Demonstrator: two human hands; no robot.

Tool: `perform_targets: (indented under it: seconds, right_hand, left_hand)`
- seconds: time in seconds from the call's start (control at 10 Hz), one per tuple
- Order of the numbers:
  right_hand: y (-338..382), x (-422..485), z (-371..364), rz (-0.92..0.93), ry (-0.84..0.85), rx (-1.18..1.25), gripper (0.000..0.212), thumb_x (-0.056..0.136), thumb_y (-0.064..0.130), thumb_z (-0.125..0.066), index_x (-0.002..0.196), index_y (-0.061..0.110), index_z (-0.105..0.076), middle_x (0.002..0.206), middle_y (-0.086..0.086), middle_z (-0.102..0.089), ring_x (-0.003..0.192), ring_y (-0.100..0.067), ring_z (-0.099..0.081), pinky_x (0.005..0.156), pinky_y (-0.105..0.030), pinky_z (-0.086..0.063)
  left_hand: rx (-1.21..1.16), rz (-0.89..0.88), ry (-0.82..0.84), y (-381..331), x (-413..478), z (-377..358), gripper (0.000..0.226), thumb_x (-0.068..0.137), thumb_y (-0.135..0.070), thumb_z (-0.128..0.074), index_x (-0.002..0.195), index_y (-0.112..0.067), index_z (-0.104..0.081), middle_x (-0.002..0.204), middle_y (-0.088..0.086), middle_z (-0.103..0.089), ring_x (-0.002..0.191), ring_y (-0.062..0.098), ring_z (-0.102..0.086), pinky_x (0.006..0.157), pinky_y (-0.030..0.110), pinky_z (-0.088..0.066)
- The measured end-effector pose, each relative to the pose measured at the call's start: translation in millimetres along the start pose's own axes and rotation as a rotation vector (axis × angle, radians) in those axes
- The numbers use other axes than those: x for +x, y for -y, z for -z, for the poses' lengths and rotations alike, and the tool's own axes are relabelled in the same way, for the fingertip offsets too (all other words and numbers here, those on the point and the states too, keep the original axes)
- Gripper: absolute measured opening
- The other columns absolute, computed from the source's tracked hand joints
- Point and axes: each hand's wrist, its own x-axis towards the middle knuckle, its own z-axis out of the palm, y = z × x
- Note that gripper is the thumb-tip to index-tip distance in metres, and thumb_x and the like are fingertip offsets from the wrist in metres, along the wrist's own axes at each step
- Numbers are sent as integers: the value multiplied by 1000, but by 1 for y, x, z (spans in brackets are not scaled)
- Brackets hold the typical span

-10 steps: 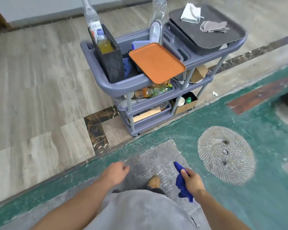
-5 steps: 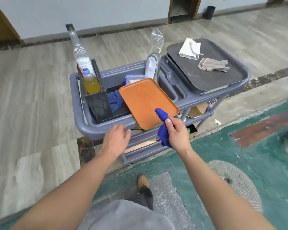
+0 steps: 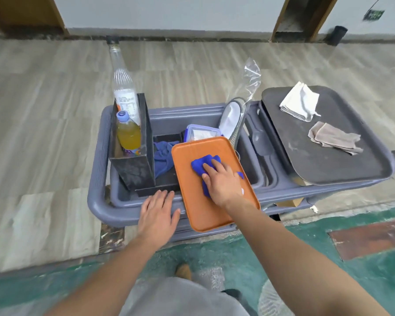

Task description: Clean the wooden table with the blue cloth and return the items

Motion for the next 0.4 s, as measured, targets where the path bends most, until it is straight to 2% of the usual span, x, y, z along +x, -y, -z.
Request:
perform_targets:
  seconds: [0.1,0.2,0.3,0.4]
  right_hand:
    - [-4,-1,-12,-24,113,-5,62,101,63,-24,159,39,-19,171,5,-12,155,-28,-11,120,-56,-17]
    - [-8,-3,-8,-1,138,17,66,99,67,-22,159,42,-9,171,8,-1,158,-25,0,122,-56,-11]
    - [-13,-10,10,21,109,107,63,101,63,-25,159,42,-14,171,11,-1,157,-21,-2,121,-55,-14]
    - [-44,-21,50,-2,-64,338,55,103,56,-31,155,39,-32,167,10,-20,153,-19,-18,117,-52,-22]
  left_hand:
    - [8,4,14,-1,0,3,62,98,-50,-39,144,-14,-61,145,8,-65,139,28,-58,119,41,-24]
    - [0,25,31,1,-1,0,61,99,-51,-41,145,-16,-60,146,6,-64,140,26,-57,119,40,-23]
    - [-115,53,3,-2,-4,3,65,100,-53,-37,152,-18,-52,158,3,-53,151,23,-44,124,36,-16]
    - [-402,201,-190,-10,-18,21,60,97,-52,-40,143,-18,-59,146,-2,-59,142,25,-51,118,41,-35]
